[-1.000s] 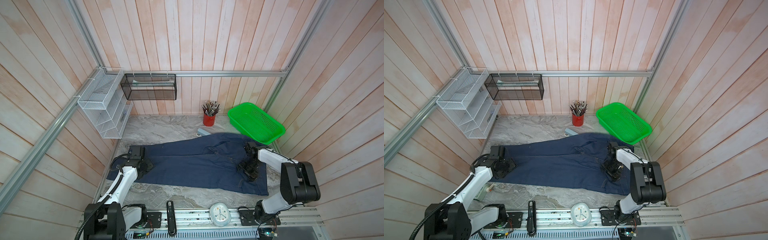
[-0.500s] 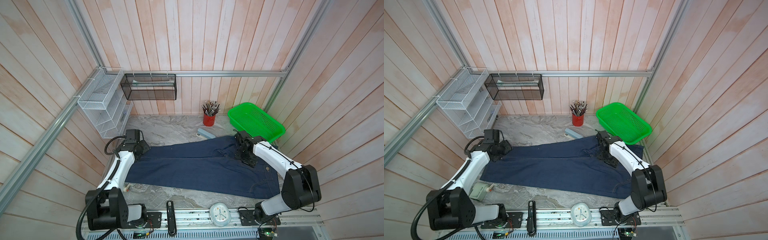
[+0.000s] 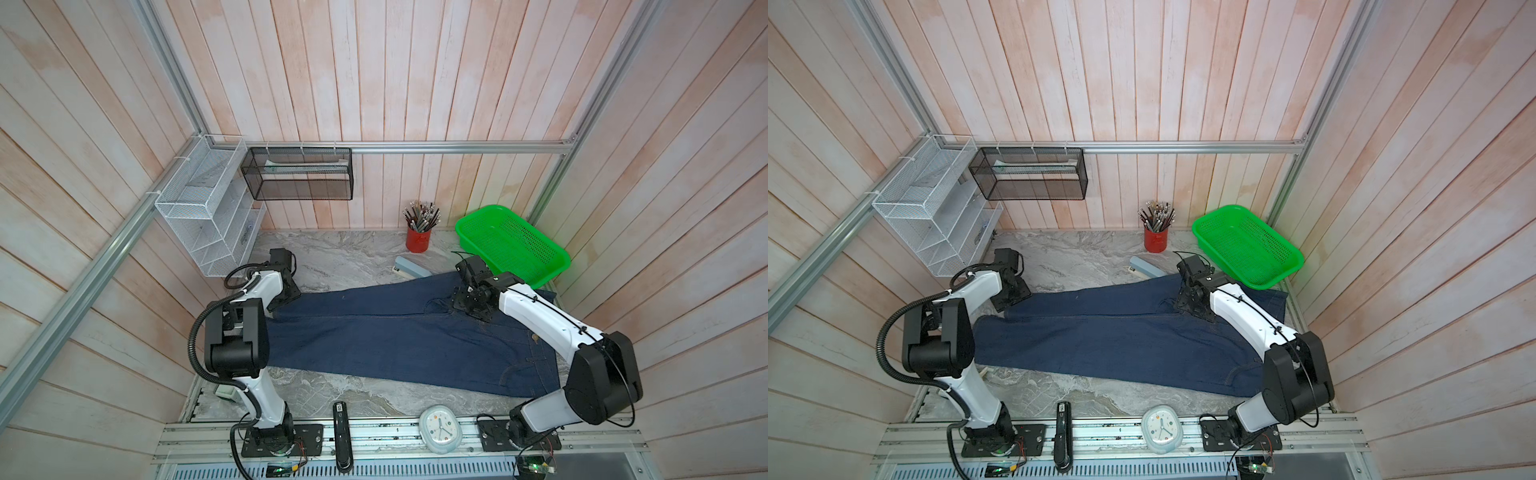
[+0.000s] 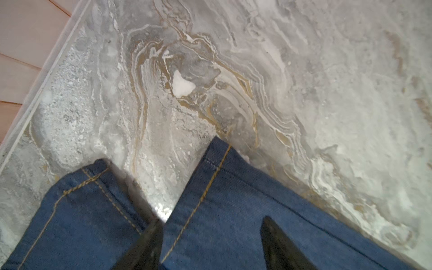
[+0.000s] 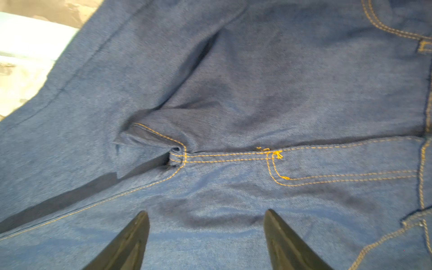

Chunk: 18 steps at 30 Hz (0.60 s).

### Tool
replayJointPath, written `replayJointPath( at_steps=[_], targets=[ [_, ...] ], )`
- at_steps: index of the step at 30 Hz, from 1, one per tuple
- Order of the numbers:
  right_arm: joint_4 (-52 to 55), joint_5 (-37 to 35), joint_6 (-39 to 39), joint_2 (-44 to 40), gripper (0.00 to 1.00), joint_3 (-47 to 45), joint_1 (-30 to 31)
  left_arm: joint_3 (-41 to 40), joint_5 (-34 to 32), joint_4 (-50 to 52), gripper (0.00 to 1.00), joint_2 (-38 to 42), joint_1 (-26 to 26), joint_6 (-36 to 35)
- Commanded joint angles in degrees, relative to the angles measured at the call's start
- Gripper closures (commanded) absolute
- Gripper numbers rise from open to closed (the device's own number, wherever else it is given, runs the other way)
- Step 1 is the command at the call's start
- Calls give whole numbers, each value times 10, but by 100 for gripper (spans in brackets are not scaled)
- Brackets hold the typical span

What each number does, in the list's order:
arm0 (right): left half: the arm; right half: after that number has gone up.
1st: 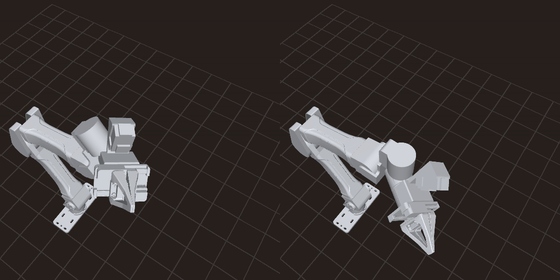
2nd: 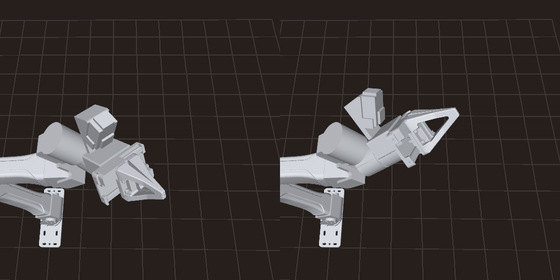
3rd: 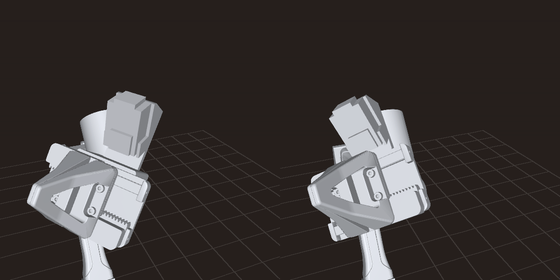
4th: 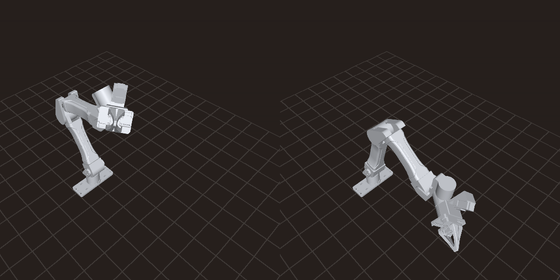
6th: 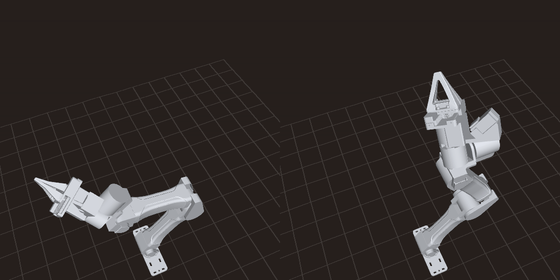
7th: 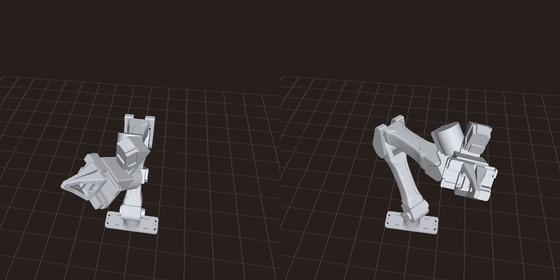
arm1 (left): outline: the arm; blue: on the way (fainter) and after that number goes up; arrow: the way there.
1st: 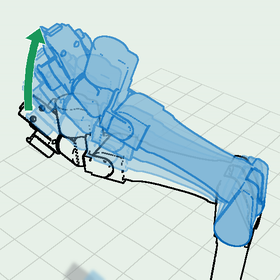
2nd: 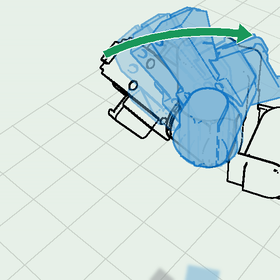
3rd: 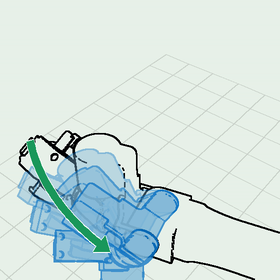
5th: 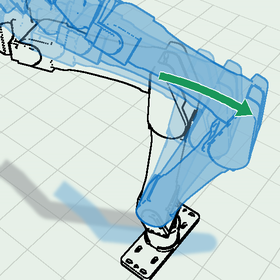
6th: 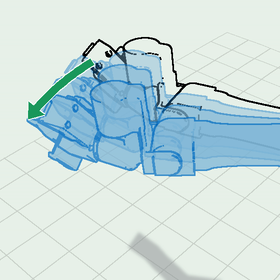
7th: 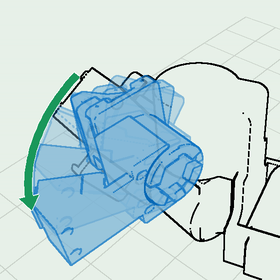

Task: Fold and stack the trousers
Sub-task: Flatten out the trousers at the center of the table.

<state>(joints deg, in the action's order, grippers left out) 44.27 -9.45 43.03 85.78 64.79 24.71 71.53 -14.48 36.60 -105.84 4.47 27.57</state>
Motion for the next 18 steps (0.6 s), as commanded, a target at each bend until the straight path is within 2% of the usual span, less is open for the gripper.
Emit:
replayJointPath(
  at_steps=[1,6,9,17,18],
  targets=[
    [-16,5,-14,-12,21,-6,4,30,-28,-5,32,-39,10,-17],
    [-19,3,-20,-7,21,0,3,67,-19,2,43,-98,10,-22],
    [-14,-1,-21,-5,21,5,4,71,-12,-2,52,-112,10,-26],
    [-8,-13,-22,-4,21,19,2,79,-32,4,98,-112,12,-33],
    [-7,-14,-22,-3,21,20,2,79,-39,2,100,-102,11,-33]
  ],
)
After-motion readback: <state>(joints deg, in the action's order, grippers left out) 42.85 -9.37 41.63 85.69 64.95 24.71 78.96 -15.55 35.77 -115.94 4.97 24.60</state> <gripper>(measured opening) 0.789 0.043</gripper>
